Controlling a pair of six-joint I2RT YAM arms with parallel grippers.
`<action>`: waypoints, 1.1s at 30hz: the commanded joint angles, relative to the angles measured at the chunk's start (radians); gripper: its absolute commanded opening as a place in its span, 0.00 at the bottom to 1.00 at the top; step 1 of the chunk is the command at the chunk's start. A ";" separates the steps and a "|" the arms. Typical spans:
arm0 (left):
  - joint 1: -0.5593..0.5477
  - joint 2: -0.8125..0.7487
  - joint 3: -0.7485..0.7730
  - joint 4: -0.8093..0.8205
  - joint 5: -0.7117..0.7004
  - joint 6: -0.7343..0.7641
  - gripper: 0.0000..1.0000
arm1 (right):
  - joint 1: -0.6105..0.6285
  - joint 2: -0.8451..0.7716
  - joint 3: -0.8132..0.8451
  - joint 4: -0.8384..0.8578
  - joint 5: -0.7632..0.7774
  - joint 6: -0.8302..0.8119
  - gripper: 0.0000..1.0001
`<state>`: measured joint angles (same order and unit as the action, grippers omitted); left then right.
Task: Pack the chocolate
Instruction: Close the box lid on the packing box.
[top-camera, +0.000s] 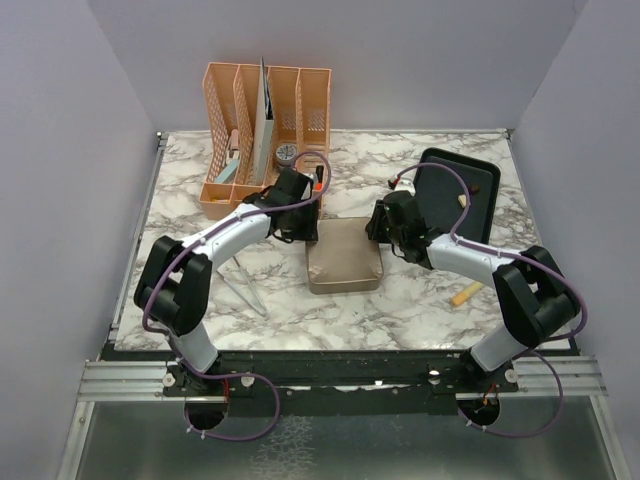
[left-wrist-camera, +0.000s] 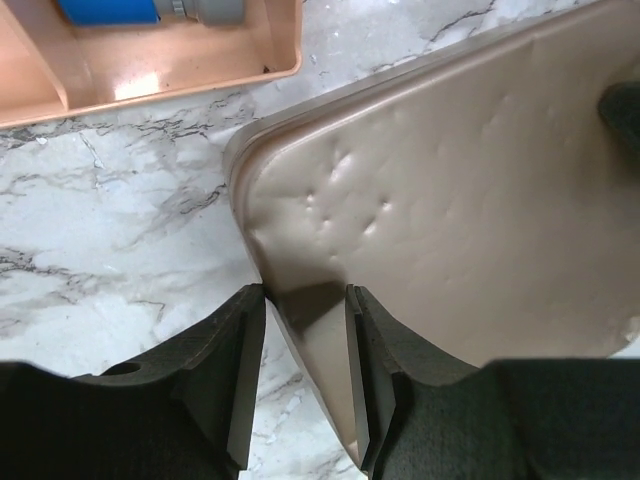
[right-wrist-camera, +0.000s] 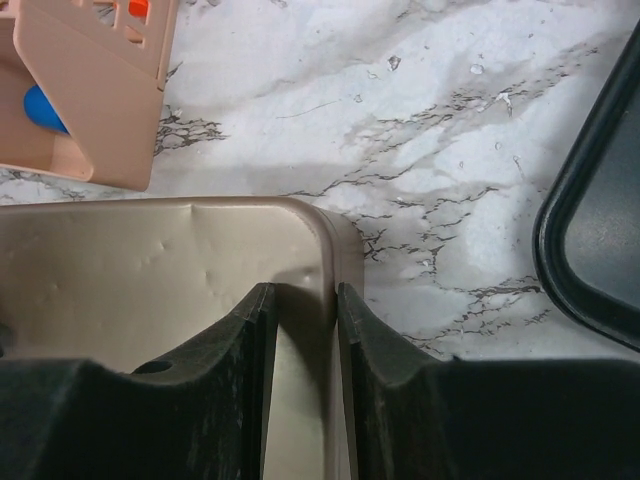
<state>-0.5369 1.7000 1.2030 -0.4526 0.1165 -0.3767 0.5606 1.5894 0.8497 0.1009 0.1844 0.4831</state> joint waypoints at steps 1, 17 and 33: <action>-0.006 -0.085 0.100 -0.026 0.005 -0.013 0.43 | 0.009 0.061 -0.054 -0.123 -0.073 -0.031 0.32; 0.036 0.017 0.029 0.059 -0.066 0.034 0.16 | 0.009 0.063 -0.064 -0.112 -0.085 -0.025 0.31; 0.040 0.105 -0.010 0.040 -0.064 0.019 0.14 | 0.009 -0.065 0.066 -0.233 -0.060 -0.049 0.41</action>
<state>-0.5011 1.7561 1.2354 -0.3412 0.0742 -0.3664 0.5621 1.5581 0.8547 0.0299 0.1406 0.4717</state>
